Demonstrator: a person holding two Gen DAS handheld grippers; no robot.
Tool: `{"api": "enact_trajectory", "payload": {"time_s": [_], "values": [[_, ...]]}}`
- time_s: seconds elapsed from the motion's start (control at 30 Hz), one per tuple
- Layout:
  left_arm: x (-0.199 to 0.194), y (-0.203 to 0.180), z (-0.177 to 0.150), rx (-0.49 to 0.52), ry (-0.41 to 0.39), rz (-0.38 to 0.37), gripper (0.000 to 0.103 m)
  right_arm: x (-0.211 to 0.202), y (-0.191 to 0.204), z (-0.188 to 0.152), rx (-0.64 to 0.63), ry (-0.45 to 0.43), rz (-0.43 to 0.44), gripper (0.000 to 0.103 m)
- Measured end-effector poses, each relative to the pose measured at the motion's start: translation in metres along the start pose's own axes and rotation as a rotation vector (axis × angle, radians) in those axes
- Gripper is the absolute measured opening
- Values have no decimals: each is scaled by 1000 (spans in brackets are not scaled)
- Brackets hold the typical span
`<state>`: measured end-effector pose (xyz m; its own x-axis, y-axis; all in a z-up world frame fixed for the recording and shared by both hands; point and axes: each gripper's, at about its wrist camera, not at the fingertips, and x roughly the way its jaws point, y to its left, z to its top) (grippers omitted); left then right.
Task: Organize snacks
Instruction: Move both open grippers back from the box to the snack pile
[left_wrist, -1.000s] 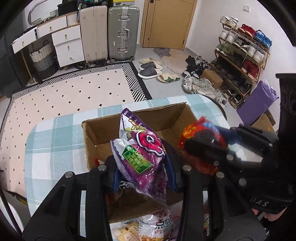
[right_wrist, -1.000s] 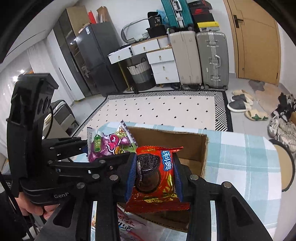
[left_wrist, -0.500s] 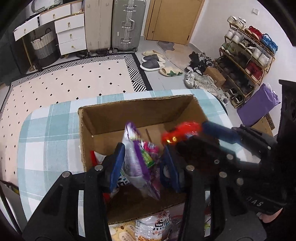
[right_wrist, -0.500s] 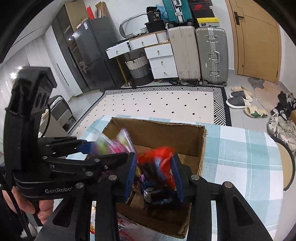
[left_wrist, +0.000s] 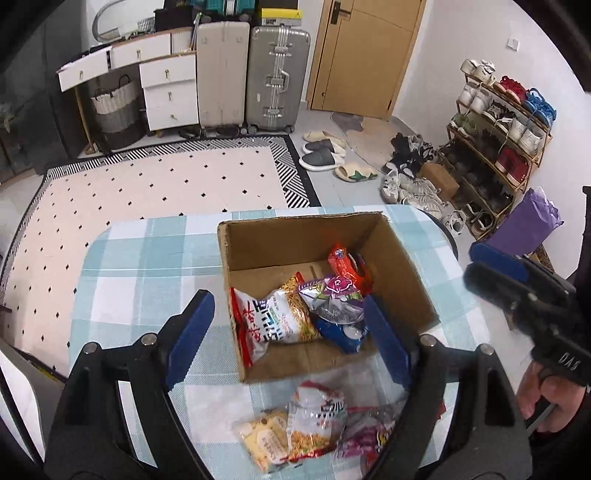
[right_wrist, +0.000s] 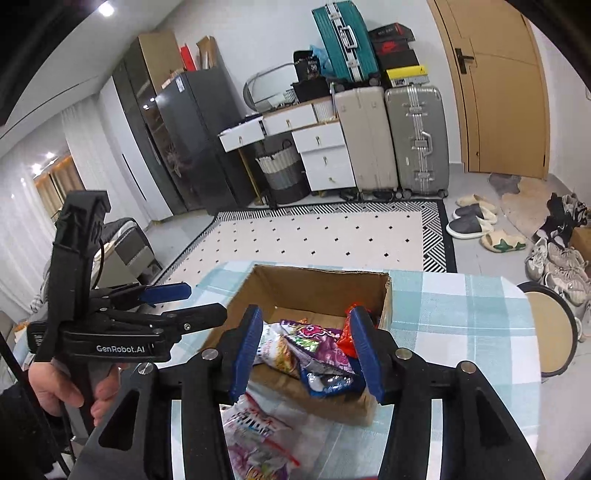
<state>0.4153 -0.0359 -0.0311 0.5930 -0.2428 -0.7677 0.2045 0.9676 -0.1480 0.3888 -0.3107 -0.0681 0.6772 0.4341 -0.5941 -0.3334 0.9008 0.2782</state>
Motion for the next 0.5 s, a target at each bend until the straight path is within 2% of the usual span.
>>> {"api": "enact_trajectory", "payload": {"time_s": [0.1, 0.2, 0.33, 0.5], "values": [[-21, 1, -10, 26, -23, 43, 82, -22, 9, -1, -21, -7, -11, 51], [-49, 2, -18, 27, -61, 55, 82, -45, 18, -2, -44, -31, -19, 52], [-79, 1, -31, 38, -113, 76, 86, -74, 29, -6, -52, -74, -11, 65], [-114, -1, -51, 51, -166, 104, 86, -109, 47, -21, -85, -127, -11, 68]]}}
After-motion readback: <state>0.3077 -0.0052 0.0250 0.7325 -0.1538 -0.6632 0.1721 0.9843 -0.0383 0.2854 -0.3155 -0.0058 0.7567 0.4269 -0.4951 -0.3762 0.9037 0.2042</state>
